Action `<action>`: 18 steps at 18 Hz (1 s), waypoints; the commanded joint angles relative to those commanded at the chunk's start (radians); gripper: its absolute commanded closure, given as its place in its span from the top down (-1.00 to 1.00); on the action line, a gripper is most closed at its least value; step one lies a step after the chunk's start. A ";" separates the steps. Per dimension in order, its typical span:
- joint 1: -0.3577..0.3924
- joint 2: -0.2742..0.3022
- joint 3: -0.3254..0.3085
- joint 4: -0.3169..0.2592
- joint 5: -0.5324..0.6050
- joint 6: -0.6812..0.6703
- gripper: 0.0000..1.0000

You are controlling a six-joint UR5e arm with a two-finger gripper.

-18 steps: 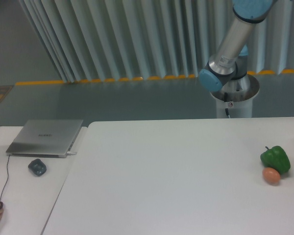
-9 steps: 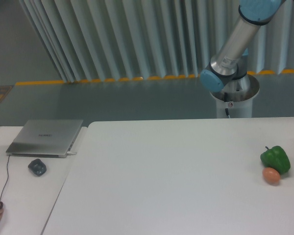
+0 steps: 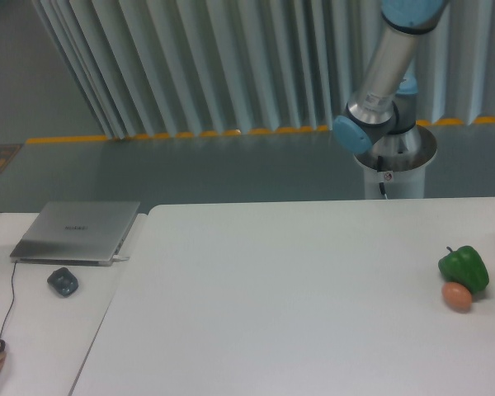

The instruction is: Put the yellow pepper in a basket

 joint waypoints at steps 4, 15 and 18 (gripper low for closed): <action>-0.066 0.048 -0.005 -0.130 0.036 -0.012 1.00; -0.293 0.100 -0.058 -0.272 0.132 -0.020 1.00; -0.325 0.097 -0.069 -0.286 0.128 -0.011 1.00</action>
